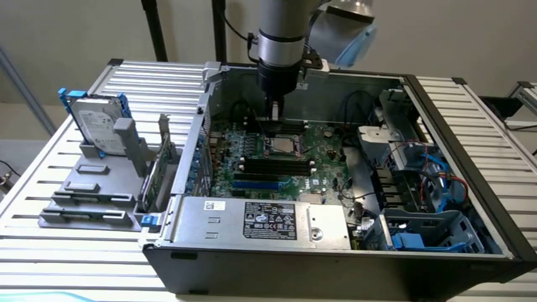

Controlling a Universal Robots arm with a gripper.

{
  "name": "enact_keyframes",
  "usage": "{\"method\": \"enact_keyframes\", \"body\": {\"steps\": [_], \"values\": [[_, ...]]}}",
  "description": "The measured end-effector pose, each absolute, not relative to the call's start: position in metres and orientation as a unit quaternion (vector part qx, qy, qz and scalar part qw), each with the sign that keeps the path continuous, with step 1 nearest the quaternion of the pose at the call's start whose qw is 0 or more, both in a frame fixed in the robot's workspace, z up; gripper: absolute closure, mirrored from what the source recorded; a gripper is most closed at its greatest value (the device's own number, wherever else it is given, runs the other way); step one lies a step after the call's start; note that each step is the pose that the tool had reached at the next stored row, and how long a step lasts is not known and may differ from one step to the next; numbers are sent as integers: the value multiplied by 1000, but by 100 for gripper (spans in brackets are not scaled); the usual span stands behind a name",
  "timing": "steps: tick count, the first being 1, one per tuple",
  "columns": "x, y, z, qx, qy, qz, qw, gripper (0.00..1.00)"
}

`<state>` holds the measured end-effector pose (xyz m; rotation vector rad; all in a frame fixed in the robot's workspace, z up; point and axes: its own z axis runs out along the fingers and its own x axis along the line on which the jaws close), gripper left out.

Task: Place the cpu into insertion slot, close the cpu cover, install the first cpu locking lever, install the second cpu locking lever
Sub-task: 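Place the cpu into insertion slot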

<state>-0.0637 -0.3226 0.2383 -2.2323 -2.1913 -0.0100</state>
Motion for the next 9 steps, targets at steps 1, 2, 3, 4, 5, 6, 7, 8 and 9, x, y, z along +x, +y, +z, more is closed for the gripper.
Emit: {"method": "enact_keyframes", "body": {"steps": [1, 2, 3, 4, 5, 6, 7, 8, 9], "values": [[-68, -323, 239, -714, -700, -3, 7, 70], [-73, -323, 239, -714, -700, -3, 7, 76], [-78, -323, 240, -714, -700, -3, 7, 82], [-81, -324, 240, -714, -700, -4, 7, 82], [-84, -324, 240, -714, -700, -4, 7, 88], [-85, -324, 240, -714, -700, -5, 7, 89], [-85, -324, 240, -714, -700, -5, 7, 89], [-85, -324, 240, -714, -701, -5, 7, 89], [-85, -324, 240, -714, -701, -5, 7, 89]]}}
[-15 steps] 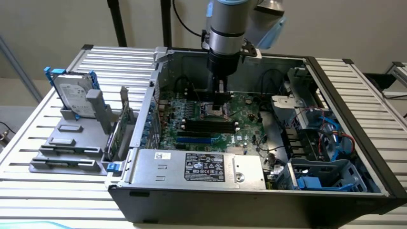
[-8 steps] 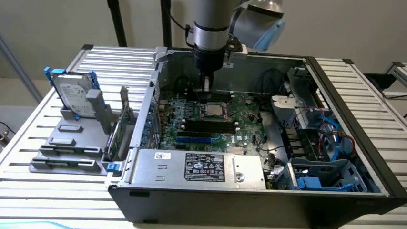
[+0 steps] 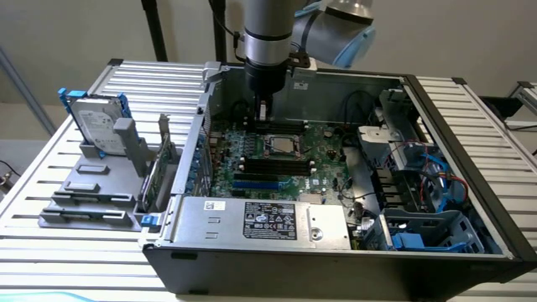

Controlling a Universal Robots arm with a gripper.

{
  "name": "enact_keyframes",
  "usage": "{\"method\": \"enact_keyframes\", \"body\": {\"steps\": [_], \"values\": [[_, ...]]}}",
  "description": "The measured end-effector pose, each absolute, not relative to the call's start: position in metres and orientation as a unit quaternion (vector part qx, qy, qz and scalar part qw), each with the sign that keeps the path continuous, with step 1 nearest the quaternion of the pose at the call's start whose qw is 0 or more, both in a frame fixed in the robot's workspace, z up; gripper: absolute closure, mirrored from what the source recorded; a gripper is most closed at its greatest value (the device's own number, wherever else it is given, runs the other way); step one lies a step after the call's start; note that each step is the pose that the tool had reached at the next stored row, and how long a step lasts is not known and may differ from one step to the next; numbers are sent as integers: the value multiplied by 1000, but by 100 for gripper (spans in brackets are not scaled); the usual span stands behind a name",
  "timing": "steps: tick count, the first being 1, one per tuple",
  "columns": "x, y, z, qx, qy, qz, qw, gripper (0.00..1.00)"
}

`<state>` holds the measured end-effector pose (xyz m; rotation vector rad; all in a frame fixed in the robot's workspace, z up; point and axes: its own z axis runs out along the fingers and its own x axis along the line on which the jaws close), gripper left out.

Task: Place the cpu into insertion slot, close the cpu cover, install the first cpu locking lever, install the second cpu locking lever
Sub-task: 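Place the cpu into insertion slot, then close the cpu cover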

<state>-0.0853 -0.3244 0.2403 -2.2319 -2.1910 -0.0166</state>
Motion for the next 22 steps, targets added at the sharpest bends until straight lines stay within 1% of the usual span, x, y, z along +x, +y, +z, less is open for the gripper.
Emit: {"method": "enact_keyframes", "body": {"steps": [14, 22], "values": [[-85, -325, 241, -714, -700, -5, 7, 89], [-59, -333, 241, -714, -700, -1, 11, 89]]}}
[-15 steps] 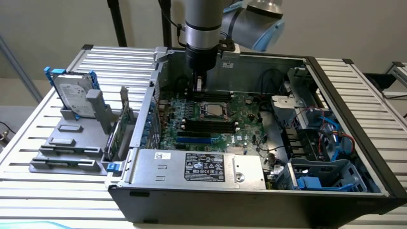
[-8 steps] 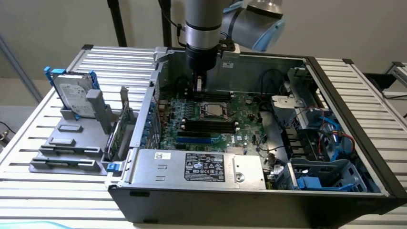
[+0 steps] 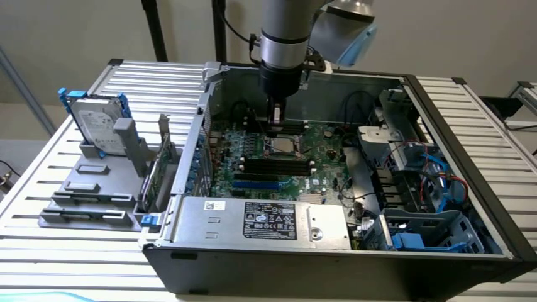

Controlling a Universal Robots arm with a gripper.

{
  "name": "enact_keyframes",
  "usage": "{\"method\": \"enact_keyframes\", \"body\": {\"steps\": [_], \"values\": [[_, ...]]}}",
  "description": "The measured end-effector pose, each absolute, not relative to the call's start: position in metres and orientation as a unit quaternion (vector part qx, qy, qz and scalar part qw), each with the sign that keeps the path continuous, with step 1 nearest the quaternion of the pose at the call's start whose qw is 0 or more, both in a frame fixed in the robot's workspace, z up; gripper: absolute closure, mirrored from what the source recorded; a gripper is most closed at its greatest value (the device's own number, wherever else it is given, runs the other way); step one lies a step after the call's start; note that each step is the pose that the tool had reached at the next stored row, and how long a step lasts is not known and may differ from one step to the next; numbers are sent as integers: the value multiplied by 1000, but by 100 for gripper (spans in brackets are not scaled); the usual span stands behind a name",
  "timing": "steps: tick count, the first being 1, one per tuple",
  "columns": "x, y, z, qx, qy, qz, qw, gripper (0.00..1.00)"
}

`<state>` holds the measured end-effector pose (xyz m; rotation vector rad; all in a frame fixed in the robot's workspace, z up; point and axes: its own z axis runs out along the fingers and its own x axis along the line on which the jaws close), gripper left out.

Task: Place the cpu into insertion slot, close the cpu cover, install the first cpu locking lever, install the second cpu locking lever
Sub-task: 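Close the cpu cover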

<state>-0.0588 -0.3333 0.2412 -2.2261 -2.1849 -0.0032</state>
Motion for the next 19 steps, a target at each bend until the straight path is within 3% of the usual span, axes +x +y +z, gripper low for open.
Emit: {"method": "enact_keyframes", "body": {"steps": [19], "values": [[28, -337, 264, -713, -700, 3, 21, 89]]}}
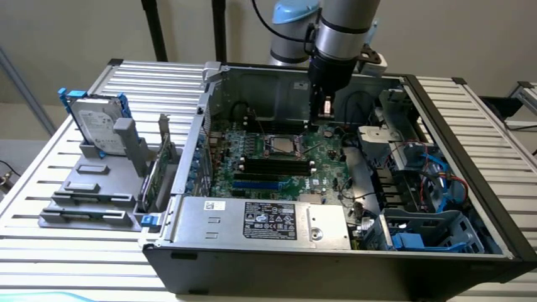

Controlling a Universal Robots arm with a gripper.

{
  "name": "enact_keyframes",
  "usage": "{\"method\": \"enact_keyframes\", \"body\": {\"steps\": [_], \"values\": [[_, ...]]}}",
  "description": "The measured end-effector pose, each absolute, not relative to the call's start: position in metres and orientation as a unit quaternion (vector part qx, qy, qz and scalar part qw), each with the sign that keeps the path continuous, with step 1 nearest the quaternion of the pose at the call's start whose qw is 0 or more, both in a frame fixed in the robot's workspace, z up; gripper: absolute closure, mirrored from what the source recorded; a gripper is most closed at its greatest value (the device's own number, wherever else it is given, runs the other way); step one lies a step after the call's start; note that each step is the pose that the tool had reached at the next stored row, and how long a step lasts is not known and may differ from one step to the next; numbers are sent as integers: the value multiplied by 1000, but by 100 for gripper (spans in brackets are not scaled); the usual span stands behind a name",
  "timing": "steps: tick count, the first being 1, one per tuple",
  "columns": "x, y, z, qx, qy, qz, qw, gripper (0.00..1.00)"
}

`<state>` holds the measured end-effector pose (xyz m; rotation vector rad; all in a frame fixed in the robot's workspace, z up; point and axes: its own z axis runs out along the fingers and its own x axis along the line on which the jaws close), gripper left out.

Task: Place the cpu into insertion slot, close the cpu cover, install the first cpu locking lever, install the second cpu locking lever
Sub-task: 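Close the cpu cover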

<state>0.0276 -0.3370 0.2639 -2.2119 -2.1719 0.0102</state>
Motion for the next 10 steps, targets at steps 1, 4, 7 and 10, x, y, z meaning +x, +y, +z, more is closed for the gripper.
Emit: {"method": "enact_keyframes", "body": {"steps": [1, 4, 7, 10], "values": [[32, -337, 265, -713, -701, 3, 22, 89], [46, -337, 266, -713, -700, 1, 24, 89], [60, -337, 266, -713, -700, 0, 26, 89], [73, -337, 266, -713, -701, 0, 27, 89]]}}
